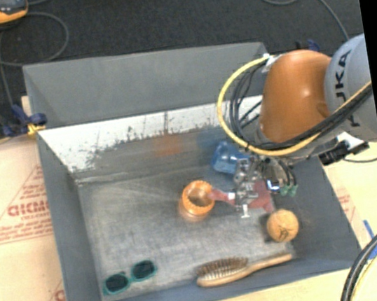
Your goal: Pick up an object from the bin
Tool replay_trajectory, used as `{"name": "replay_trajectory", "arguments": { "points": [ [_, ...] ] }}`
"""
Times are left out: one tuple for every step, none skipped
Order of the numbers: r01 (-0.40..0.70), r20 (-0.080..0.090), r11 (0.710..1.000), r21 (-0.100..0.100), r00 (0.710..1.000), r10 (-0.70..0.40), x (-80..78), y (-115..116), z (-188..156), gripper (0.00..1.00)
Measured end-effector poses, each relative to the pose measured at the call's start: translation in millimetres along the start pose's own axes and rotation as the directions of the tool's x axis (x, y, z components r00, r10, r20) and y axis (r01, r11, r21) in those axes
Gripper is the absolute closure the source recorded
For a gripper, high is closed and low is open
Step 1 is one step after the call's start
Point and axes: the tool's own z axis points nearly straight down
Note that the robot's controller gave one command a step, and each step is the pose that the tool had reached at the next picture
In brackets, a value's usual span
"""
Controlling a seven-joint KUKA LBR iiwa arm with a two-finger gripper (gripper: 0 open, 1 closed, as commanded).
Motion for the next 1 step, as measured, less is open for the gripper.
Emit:
{"name": "replay_trajectory", "arguments": {
  "points": [
    [0.23,0.004,0.973,0.0,0.973,-0.23,4.0,-3.1,-75.7,1.0]
  ]
}}
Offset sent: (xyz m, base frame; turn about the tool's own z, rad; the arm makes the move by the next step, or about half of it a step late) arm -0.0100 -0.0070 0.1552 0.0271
